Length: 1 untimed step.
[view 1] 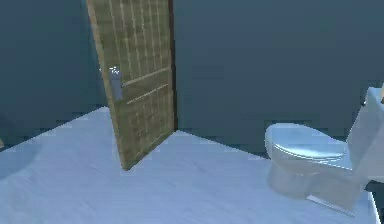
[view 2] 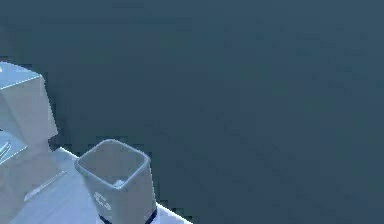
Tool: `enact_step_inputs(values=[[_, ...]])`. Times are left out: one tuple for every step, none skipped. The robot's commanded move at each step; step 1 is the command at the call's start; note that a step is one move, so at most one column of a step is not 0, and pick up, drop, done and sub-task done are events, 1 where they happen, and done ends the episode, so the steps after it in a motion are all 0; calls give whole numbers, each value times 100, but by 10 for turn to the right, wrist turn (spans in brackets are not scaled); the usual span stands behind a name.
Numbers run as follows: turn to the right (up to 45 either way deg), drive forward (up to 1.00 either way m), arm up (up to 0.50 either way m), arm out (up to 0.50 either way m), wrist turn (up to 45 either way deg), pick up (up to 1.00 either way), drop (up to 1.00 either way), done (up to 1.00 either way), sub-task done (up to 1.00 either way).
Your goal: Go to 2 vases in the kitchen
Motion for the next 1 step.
enact_step_inputs(values=[[-330, 0, 0, 0, 0, 0, 0, 0, 0]])
